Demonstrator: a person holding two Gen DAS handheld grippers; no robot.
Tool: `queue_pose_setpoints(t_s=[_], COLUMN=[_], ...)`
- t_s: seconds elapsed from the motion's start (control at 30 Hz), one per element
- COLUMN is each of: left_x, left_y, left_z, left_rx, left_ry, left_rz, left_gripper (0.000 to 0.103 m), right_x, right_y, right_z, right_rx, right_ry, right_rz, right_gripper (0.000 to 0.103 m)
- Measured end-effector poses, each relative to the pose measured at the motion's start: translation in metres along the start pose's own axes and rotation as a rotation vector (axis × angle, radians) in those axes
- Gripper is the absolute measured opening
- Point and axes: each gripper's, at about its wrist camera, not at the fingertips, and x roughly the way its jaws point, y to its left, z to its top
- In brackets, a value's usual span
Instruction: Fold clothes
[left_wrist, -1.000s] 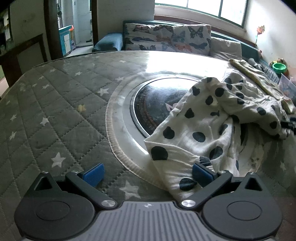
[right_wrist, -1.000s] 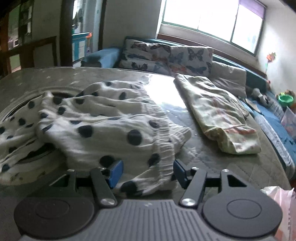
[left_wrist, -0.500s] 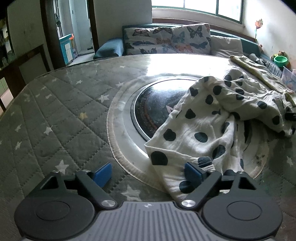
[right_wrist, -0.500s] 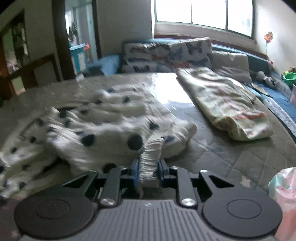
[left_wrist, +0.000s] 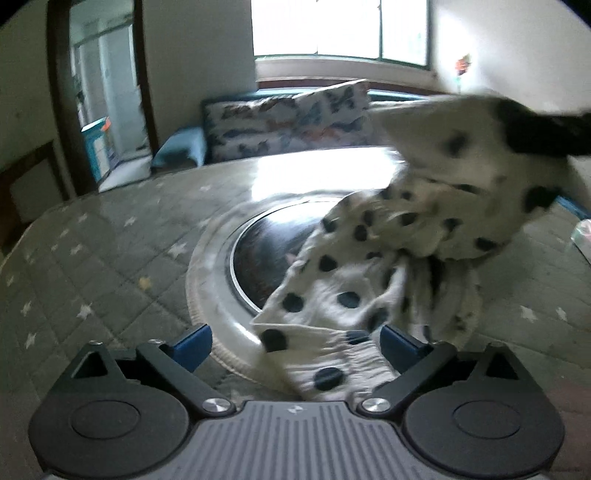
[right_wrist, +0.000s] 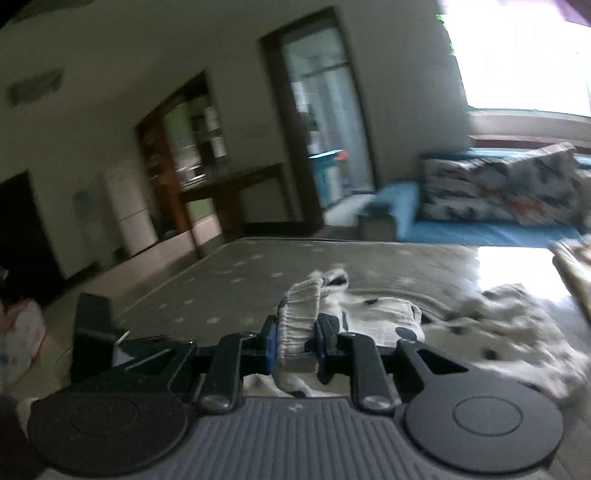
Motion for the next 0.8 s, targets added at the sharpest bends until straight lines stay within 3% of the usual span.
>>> queue_pose_setpoints(t_s=[0.2, 0.6, 0.8], left_x=[-0.008, -0.007, -0.002], left_y=[-0.003, 0.006, 0.007], left_z=[-0.003, -0.006, -0.004], left_rx=[0.007, -0.051, -0.06], left_ry=[-0.024, -0.012, -0.009], left_rz=[-0.026, -0.03, -0.021], left_gripper=[0.103, 0.103, 0.102], right_x=[0.029, 0.047, 0.043], right_y=[0.033, 0.05, 0.036], right_z=[0.001, -0.011, -0.014], right_rx=[-0.023, -0.046, -0.052], right_ry=[0.065, 0.116, 0.118], right_rz=[0.098, 0.113, 0.034], right_gripper=[0.019, 0.023, 0.025])
